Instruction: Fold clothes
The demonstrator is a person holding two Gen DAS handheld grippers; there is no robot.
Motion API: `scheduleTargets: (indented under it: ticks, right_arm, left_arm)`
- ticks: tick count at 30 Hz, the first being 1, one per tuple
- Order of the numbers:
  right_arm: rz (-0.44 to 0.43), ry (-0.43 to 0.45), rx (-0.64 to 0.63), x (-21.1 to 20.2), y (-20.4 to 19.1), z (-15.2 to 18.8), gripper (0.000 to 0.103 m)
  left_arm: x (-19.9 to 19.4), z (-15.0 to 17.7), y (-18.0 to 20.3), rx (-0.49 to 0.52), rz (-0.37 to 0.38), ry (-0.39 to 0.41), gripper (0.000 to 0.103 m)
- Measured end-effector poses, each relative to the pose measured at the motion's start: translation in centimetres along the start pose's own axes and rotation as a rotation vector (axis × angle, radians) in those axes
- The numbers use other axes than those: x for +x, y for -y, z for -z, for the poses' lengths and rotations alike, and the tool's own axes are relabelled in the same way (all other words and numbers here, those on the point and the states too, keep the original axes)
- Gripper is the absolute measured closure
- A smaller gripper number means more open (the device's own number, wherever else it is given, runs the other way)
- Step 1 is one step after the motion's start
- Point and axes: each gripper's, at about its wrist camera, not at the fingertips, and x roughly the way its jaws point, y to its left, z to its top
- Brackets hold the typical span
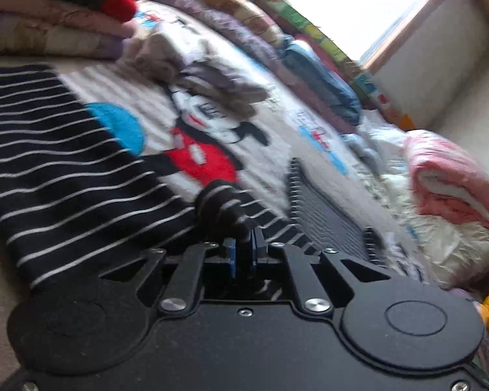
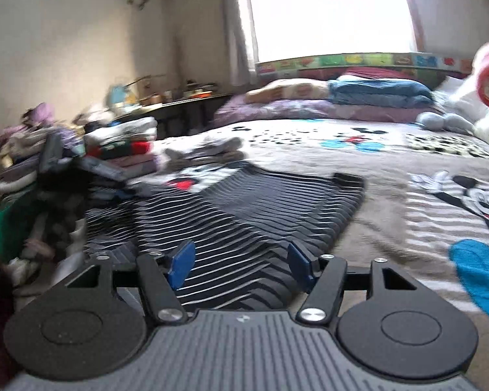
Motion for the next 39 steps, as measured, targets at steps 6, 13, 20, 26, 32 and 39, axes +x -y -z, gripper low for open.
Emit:
scheduleTargets:
  ticks: [6, 13, 20, 26, 32, 39]
  right_arm:
    - [0.063, 0.025, 0.084, -0.9, 3.1, 1.3, 0.046]
    - [-0.120, 0.037, 0.014, -1.5, 1.2, 1.1, 0.047]
    - [-0.267, -0.060, -0.072, -1.9, -1.7, 1.9, 0.047]
    - [-0.286, -0.114, -0.074, -1.3, -2.0, 2.3, 0.046]
    - [-0.292, -0.149, -0.076, -1.3, -2.1, 2.6, 0.046]
    - [-0.312, -0.208, -0.071, -1.2, -2.4, 3.4, 0.046]
  left_arm:
    - [-0.6, 0.0, 2.8, 0.136, -0.002, 0.023, 0.101]
    - [-1.3, -1.3, 8.4, 0.242, 0.017, 0.039, 0.101]
    - [-0.4, -2.1, 14.5, 0.338, 0.044, 0.045, 0.102]
    - [1.3, -2.6, 17.9, 0.365, 0.055, 0.041, 0.102]
    - [2.9, -3.1, 20.1, 0.347, 0.076, 0.018, 0.102]
    - [5.1, -3.5, 22.7, 0.293, 0.108, -0.008, 0.102]
